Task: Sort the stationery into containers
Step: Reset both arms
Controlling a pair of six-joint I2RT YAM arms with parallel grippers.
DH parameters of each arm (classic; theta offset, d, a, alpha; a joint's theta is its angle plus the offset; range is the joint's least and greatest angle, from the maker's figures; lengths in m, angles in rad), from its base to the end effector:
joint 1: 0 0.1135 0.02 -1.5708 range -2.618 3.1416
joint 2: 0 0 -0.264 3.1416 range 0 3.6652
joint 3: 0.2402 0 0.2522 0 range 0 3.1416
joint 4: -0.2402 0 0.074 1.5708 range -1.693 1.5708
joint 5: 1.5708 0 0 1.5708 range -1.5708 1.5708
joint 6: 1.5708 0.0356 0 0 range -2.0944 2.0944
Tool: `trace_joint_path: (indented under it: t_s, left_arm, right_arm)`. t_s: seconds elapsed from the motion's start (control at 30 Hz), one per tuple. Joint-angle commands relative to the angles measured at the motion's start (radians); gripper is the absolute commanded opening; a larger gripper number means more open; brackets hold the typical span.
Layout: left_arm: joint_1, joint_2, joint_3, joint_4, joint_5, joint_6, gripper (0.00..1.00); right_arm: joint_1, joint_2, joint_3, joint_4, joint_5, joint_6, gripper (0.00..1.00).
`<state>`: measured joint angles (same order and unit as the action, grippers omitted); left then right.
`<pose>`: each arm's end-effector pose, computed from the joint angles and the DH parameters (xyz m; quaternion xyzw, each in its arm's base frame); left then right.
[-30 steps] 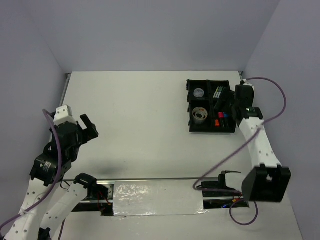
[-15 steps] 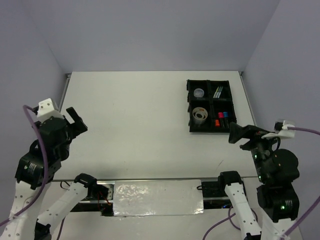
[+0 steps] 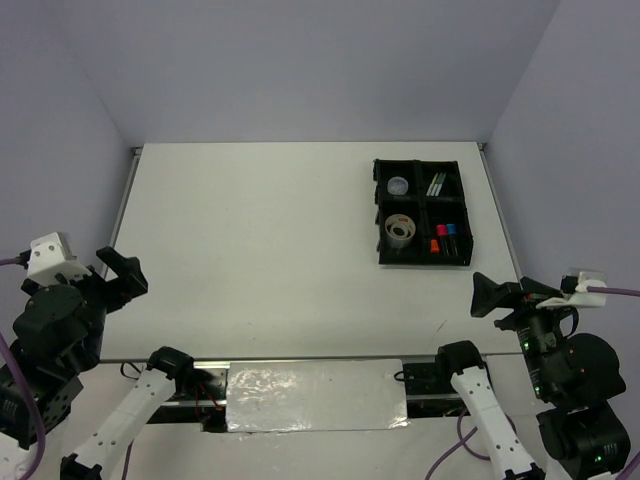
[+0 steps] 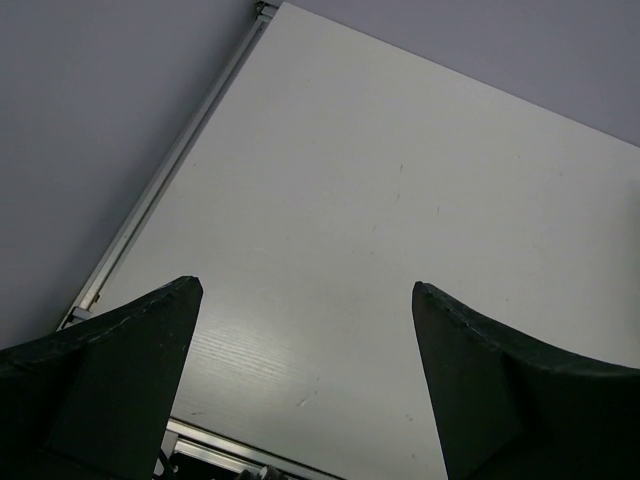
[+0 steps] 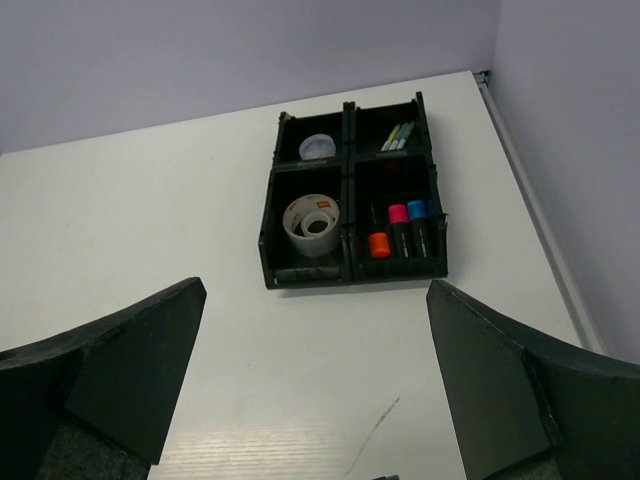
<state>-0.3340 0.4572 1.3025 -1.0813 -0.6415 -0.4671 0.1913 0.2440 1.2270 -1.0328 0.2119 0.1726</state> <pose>0.0074 0.0200 0.4291 -0.2443 0.7307 -0.0010 0.6374 -0.0394 -0.0153 0.4090 0.0662 0.7211 0.0487 0.6880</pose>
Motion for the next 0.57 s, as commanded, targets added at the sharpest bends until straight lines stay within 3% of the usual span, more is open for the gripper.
trace_joint_path:
  t_s: [0.0, 0.53]
  left_arm:
    - [0.006, -0.005, 0.014, -0.022, 0.019, 0.025, 0.99]
    - [0.004, -0.037, -0.042, 0.014, 0.034, 0.028, 0.99]
  right_arm:
    - [0.03, 0.006, 0.017, -0.016, 0.067, -0.018, 1.0]
    - [0.05, 0.034, -0.029, -0.009, 0.087, -0.001, 1.0]
